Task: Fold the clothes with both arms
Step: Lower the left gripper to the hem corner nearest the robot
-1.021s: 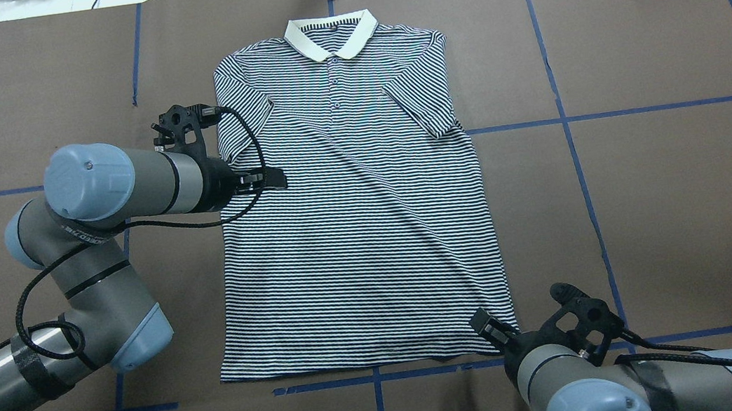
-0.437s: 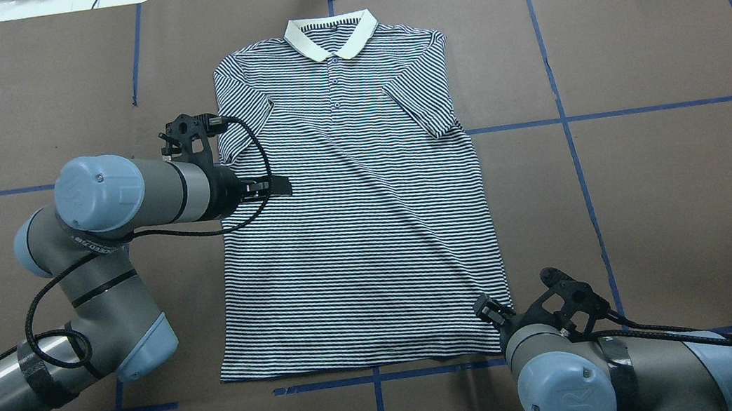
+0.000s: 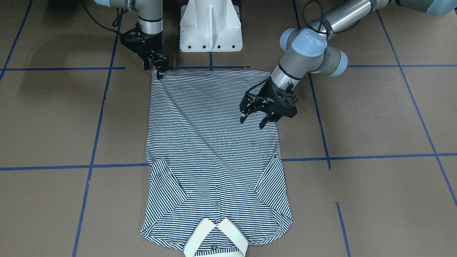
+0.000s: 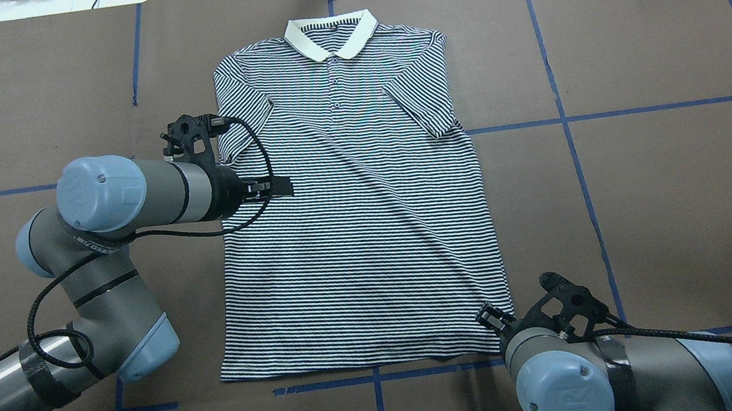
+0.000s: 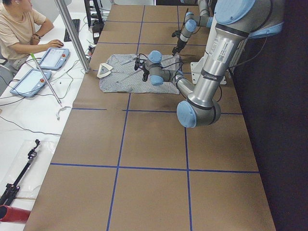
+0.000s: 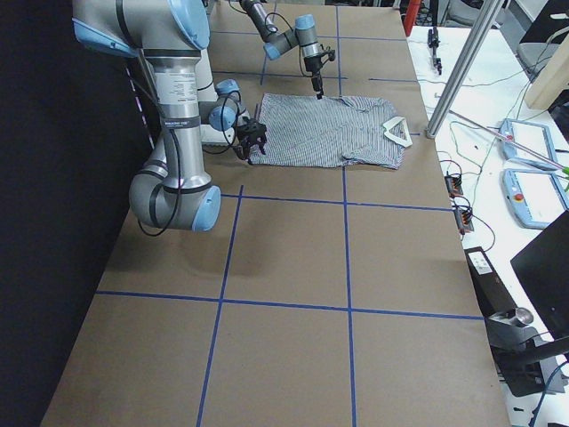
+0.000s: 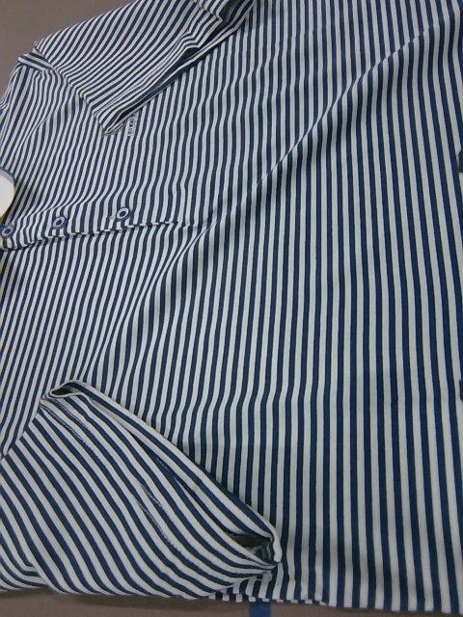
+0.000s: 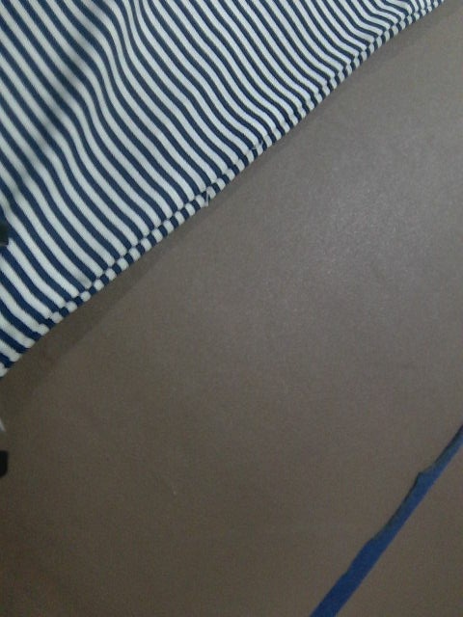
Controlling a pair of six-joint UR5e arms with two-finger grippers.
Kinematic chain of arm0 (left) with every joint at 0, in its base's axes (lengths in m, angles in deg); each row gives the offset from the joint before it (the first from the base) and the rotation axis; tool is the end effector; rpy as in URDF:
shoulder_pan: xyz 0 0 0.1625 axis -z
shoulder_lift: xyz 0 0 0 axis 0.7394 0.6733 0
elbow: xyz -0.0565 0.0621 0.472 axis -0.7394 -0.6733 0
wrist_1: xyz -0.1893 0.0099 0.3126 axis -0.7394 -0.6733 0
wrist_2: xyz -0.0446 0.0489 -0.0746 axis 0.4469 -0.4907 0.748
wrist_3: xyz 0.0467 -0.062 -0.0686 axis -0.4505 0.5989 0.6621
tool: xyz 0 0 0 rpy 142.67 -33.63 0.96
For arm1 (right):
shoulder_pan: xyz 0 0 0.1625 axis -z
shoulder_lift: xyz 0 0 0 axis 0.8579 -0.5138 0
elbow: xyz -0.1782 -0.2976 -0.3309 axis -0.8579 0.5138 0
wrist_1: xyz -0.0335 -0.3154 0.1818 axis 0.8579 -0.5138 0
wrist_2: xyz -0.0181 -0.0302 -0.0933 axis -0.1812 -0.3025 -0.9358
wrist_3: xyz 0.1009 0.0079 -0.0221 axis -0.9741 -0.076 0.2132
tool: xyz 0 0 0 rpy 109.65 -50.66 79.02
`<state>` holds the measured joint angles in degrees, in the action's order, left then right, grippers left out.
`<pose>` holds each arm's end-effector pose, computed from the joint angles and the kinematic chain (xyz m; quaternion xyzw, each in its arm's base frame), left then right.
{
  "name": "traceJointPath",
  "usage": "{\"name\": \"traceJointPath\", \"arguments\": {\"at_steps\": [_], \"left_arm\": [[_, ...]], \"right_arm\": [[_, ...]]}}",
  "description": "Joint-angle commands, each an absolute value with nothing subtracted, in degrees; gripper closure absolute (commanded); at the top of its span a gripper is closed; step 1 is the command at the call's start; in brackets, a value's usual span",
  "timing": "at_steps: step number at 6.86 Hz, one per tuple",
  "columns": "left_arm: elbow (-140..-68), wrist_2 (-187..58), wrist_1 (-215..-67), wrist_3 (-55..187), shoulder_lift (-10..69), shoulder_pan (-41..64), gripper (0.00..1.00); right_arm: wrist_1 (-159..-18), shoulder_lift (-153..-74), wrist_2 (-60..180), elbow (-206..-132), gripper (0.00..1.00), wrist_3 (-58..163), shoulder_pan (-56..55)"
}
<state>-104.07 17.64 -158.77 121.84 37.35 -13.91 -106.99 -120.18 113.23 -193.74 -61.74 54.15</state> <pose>0.4771 -0.4500 0.3651 0.1744 0.5636 -0.0319 0.8068 -0.4918 -0.2014 0.4271 0.0158 -0.3269 0.4013 0.8555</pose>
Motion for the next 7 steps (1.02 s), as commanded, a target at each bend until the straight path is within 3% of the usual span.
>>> {"name": "traceJointPath", "arguments": {"at_steps": [1, 2, 3, 4, 7], "left_arm": [[-104.0, 17.6, -158.8, 121.8, 37.4, -13.9, 0.23], [-103.9, 17.6, -158.8, 121.8, 37.4, -13.9, 0.23], [-104.0, 17.6, -158.8, 121.8, 37.5, -13.9, 0.23], [-104.3, 17.6, -158.8, 121.8, 37.6, -13.9, 0.23], [-106.2, 12.5, -156.9, 127.6, 37.6, -15.2, 0.24]], "right_arm": [[-107.0, -120.3, 113.7, -193.5, 0.65, -62.0, 54.8], [-107.1, -120.3, 113.7, -193.5, 0.68, -62.0, 54.9], [-107.1, -120.3, 114.0, -193.7, 0.92, -62.0, 54.9], [-107.0, -120.3, 115.1, -193.9, 1.0, -61.9, 54.9], [-110.9, -120.9, 116.2, -200.9, 1.0, -61.1, 53.6]]}}
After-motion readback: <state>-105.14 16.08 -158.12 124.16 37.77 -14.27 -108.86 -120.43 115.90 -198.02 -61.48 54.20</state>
